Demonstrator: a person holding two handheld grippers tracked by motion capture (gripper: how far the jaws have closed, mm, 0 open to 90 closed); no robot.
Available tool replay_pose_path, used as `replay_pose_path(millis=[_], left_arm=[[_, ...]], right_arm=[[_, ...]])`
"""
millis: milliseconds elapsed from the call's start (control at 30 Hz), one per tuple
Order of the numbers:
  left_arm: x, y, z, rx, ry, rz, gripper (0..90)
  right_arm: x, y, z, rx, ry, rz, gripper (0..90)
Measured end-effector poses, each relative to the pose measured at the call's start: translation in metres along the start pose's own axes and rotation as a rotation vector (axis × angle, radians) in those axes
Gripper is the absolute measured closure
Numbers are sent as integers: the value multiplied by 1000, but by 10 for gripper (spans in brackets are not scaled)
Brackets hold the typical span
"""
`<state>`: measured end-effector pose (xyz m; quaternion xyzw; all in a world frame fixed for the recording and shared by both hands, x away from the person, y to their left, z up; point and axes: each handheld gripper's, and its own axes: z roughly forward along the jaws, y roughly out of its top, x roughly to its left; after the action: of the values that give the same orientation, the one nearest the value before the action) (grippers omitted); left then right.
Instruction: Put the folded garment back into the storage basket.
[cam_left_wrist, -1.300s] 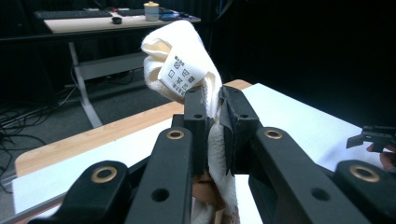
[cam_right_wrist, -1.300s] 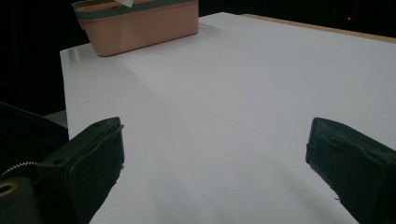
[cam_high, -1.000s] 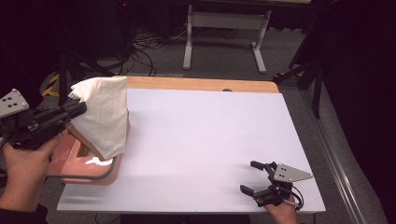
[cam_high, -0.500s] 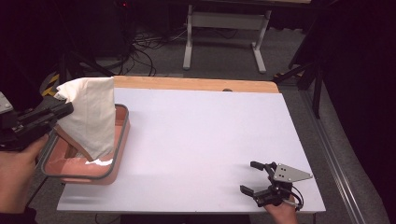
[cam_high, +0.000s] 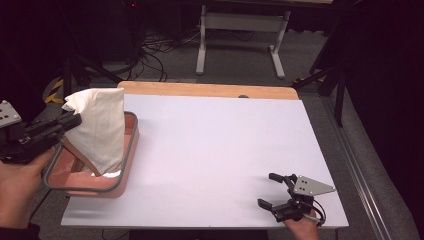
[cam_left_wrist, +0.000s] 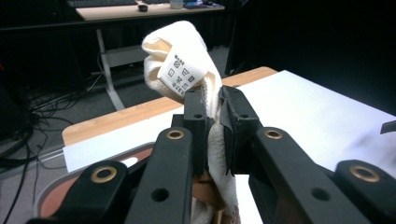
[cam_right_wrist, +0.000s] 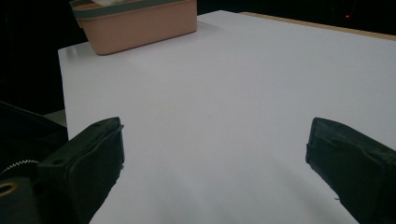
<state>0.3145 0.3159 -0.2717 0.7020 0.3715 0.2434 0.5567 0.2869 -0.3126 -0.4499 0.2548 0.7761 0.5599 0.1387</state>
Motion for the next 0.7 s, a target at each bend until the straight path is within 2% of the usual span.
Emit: replay_pose_path(millis=[567, 700], left_arm=[[7, -25, 8, 70, -5, -17, 819], [10, -31, 10, 79, -26, -32, 819]], right_arm=[[0, 0, 0, 2, 2, -1, 48], [0, 0, 1, 5, 1, -1, 48]])
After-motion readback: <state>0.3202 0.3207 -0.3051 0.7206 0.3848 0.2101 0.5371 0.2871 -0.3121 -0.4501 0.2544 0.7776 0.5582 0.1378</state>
